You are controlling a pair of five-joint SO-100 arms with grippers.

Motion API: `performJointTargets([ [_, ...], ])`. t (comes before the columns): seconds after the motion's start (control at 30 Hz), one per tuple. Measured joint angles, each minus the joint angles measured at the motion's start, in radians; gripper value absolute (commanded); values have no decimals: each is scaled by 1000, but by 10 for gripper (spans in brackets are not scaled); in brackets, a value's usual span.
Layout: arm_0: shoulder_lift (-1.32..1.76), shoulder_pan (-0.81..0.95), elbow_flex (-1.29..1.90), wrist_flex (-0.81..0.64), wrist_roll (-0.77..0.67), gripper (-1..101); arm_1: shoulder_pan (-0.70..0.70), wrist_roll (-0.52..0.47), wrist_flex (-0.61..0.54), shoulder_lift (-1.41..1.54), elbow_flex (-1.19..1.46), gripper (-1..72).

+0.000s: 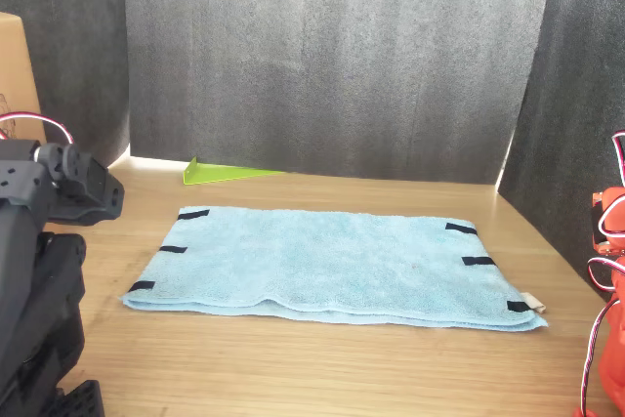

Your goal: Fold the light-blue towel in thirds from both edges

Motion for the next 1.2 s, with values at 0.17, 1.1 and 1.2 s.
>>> performJointTargets([
  [0.17, 0, 0, 0, -8, 0, -3, 0, 0, 0, 0, 0, 0],
  [1.1, -971, 3, -611, -98, -8, 77, 163, 8, 97, -1436, -997, -1],
  [1.2, -1127, -23, -666, -98, -8, 117, 204, 14, 80, -1601, -999, 0],
])
